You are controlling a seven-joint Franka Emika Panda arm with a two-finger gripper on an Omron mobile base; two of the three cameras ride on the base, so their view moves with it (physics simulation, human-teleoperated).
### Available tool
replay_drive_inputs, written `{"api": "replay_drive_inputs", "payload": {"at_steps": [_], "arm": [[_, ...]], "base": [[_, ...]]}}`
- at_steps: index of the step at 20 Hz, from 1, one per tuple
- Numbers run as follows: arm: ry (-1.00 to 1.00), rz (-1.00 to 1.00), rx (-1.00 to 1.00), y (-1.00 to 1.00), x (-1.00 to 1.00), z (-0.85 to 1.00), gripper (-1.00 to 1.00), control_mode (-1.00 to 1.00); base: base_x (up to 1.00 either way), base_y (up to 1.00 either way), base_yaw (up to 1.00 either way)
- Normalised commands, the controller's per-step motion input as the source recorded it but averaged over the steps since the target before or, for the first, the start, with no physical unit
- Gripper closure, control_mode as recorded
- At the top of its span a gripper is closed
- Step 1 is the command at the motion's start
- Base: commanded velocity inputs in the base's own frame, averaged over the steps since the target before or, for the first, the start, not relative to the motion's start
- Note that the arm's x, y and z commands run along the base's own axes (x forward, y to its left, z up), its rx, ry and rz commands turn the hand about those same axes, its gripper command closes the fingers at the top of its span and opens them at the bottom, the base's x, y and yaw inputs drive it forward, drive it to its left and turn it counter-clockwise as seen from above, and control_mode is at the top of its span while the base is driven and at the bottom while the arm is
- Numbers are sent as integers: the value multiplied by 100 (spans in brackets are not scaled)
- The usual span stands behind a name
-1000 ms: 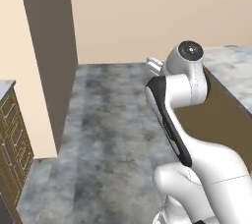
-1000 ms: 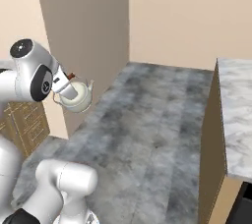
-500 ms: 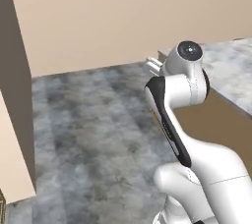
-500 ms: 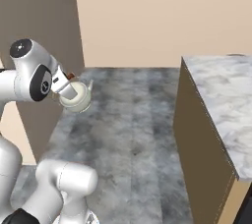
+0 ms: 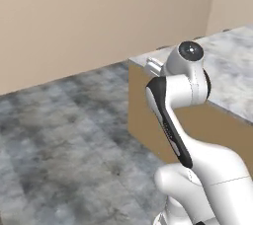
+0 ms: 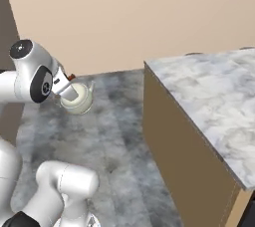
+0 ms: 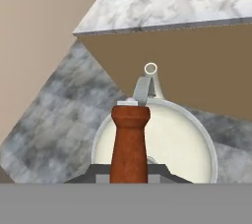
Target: The kettle is done boiling. Turn off the stove, then wait for 300 timesteps before moving the kettle to the dining table.
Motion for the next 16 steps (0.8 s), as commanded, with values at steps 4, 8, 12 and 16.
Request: {"api": "replay_drive_inputs", "payload": {"at_steps": [4, 8, 12, 16], "arm": [[0, 0, 0, 0, 0, 0, 100, 100], [0, 0, 0, 0, 0, 0, 100, 100], [0, 0, 0, 0, 0, 0, 100, 100], [0, 0, 0, 0, 0, 0, 100, 100]], "base": [[70, 59, -48], [72, 61, -47], [72, 63, -47], [74, 64, -46]]}}
